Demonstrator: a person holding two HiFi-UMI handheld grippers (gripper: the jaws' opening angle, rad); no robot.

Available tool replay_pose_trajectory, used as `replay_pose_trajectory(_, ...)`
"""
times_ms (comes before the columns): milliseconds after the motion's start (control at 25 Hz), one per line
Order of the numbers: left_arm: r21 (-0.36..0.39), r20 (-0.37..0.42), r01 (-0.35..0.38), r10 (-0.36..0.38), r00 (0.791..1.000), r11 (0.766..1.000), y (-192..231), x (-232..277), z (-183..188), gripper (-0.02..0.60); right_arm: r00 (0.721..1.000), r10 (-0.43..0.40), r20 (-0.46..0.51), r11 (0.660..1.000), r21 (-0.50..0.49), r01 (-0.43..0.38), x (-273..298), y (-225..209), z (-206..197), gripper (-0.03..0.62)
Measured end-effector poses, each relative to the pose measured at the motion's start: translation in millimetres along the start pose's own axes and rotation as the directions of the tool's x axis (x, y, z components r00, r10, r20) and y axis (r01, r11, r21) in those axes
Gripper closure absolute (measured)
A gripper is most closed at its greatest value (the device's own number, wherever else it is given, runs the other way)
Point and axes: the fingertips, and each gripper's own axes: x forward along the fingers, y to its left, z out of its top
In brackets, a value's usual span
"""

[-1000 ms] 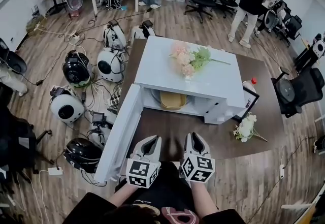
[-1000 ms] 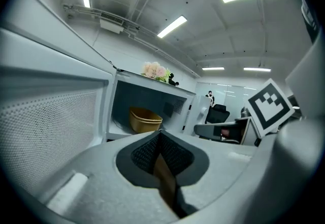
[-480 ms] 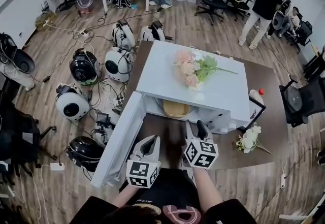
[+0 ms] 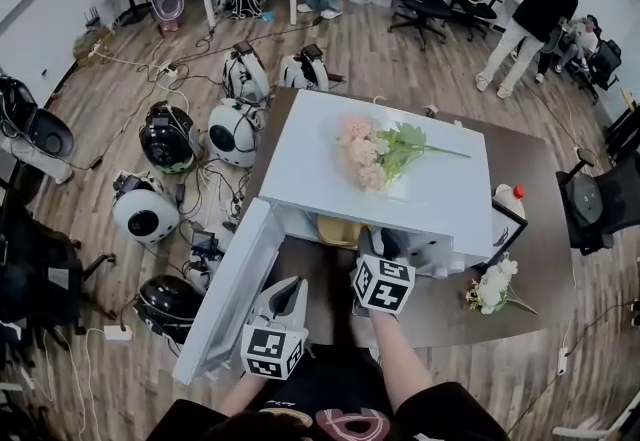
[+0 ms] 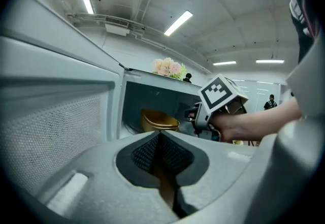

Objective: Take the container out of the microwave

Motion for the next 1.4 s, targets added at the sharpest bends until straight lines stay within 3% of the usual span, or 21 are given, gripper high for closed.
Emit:
replay_pose_trajectory(560,0.046,0.004,-0.04,0.04,0.999,0.998,11,10,13,0.572,0.989,-0.002,-0.145,1.0,-0.012,0.0,37,0,-24,0.429)
replay_pose_trajectory(800,0.051,0.001,-0.033,0.033,0.999,0.998,10,12,14,0.572,0.982,-0.002,-0.188,1.0,0.004,0.003,41,4,-35,0.458)
replay_pose_trajectory(1000,0.035,-0.003,-0.053,0.053,0.999,0.998,20,9,11,0.572,0.978,-0.053,-0.204,0.998,0.009,0.056,41,-4,-40,0.554)
replay_pose_trajectory(1400,0.036,-0.007,-0.044,0.044,0.999,0.998,21,8,8,0.572,0.976,-0.055,-0.213,0.997,0.037,0.064,40,-6,-42,0.556)
